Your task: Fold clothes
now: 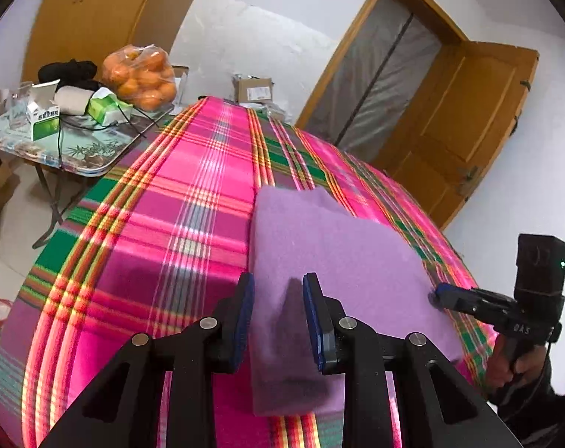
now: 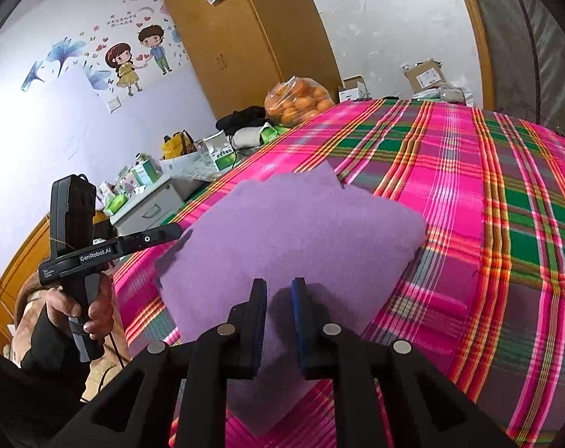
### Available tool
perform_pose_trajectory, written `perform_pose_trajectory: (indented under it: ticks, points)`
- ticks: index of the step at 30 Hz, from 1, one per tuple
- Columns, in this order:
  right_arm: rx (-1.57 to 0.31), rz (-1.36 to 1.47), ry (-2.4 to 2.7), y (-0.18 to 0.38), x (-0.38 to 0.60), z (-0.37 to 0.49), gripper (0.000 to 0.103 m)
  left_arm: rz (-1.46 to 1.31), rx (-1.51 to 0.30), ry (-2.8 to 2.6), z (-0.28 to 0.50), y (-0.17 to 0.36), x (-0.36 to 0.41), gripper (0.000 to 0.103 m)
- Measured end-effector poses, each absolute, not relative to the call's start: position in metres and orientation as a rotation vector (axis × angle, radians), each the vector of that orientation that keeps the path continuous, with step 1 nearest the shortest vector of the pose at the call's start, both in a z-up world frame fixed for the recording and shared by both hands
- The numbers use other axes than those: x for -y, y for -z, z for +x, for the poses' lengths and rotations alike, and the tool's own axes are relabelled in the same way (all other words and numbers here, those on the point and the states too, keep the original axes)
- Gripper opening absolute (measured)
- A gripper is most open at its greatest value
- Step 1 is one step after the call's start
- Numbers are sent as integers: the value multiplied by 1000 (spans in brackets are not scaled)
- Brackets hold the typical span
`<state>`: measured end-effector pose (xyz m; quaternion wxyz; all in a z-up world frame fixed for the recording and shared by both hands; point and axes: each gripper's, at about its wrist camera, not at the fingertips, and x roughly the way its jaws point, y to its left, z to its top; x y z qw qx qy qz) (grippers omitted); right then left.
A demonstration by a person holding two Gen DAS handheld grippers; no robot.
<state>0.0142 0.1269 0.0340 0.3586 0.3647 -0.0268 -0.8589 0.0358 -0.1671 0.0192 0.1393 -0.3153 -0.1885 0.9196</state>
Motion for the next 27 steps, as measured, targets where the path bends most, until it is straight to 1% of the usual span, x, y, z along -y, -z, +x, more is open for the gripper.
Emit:
perform_pose_trajectory:
  ticks: [3, 7, 12, 18, 24, 26, 27]
  points:
    - [71, 936, 2226, -37, -123, 8, 14, -945, 537, -2635, 23, -15, 162, 28]
    - [41, 1006, 2230, -25, -117, -2, 14, -1025, 520, -2627, 11, -8, 153, 27]
    - [90, 1010, 2217, -22, -125, -5, 13, -1031, 521, -2611, 10, -12, 157, 28]
    - [107, 983, 2247, -31, -128, -10, 14, -978, 513, -2636, -11, -32, 165, 27]
    - [178, 1014, 2273, -27, -139, -24, 14, -1080, 460, -2565, -53, -20, 149, 26]
    - [183, 1043, 2286, -23, -141, -31, 14, -1088, 441, -2565, -56, -17, 145, 26]
    - [195, 1055, 2287, -21, -143, -34, 12, -1087, 437, -2567, -56, -17, 144, 26]
